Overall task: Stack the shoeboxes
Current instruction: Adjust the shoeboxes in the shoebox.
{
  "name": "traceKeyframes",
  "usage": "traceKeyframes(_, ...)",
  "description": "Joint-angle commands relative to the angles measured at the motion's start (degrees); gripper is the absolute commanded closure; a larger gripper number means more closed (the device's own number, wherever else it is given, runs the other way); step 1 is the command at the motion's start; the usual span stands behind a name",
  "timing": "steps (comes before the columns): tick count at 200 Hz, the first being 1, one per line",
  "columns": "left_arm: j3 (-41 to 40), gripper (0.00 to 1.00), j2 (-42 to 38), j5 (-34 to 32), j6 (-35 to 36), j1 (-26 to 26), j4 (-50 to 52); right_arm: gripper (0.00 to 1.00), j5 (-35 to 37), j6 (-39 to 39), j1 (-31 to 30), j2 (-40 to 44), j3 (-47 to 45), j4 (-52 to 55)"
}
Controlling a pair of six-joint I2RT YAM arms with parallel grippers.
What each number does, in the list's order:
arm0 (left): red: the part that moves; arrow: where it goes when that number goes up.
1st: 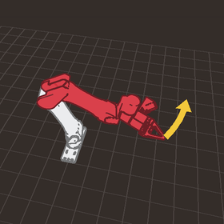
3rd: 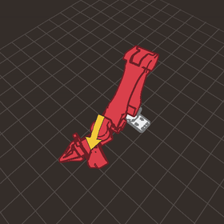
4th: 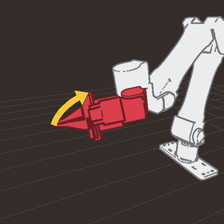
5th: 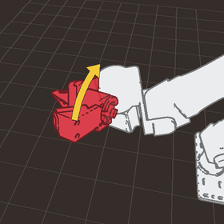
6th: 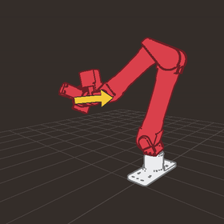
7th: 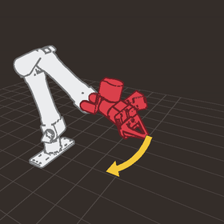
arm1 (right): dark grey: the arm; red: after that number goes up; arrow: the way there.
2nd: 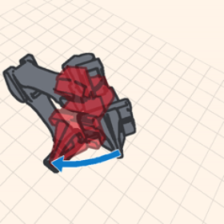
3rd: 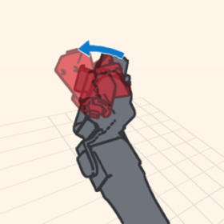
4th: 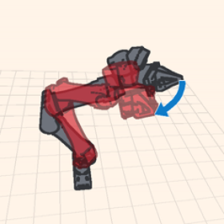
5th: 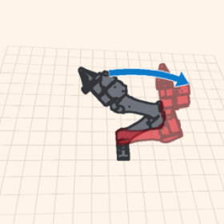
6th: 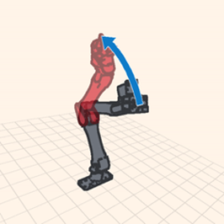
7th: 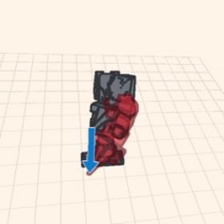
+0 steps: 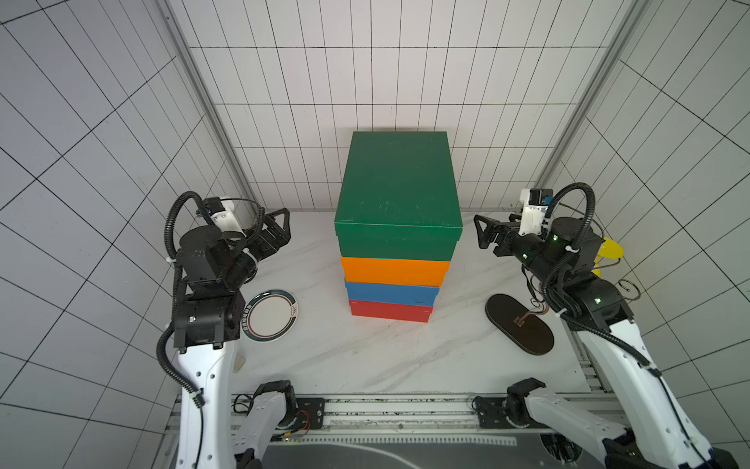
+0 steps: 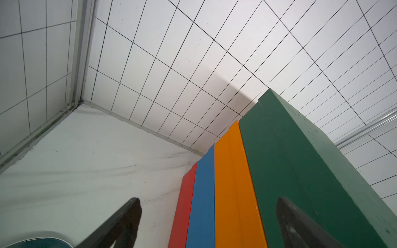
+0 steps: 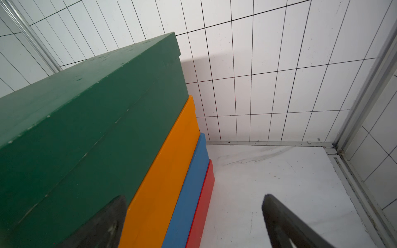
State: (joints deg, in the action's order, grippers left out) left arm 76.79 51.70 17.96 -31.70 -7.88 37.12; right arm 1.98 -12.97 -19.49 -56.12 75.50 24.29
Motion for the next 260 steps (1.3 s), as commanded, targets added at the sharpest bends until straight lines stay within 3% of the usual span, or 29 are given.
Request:
traceKeyframes(1,-1.55,0.02,0.93,-1.43,1.66,-0.20,-0.56,0.01,2.44,-0.83,0.33,-1.04,-1.37,2.80)
traceKeyframes(21,-3.05,0.04,3.92,1.92,-0.17,-0.25,-3.11,0.13,-3.12,-0.74,0.35,-2.78,-1.69,0.22)
traceKeyframes(50,-4.66,0.09,8.93,7.03,-3.54,-0.29,-7.33,0.42,-5.96,-1.07,0.50,-4.83,-1.85,-2.25)
traceKeyframes(65,-5.17,0.15,11.69,6.79,-4.95,-0.28,-10.31,0.72,-6.68,-1.18,1.36,-6.82,-0.84,-2.85)
traceKeyframes(78,-4.60,0.27,14.92,7.95,-6.28,-0.27,-12.84,1.00,-8.83,-1.31,2.85,-9.56,0.45,-3.08)
traceKeyframes(104,-3.55,0.54,21.31,10.26,-9.36,-0.20,-18.45,1.00,-16.14,-1.41,7.19,-16.19,3.32,-4.44)
traceKeyframes(128,-2.56,0.64,27.15,11.82,-10.66,1.28,-21.95,1.00,-22.63,-2.61,10.57,-21.57,5.47,-7.64)
traceKeyframes(190,5.26,0.68,41.91,11.49,-11.09,9.59,-25.83,1.00,-32.69,-5.73,14.76,-31.72,11.48,-13.02)
traceKeyframes(260,12.99,0.68,50.51,10.10,-11.71,12.16,-25.57,1.00,-37.74,-8.27,14.52,-38.07,14.48,-16.09)
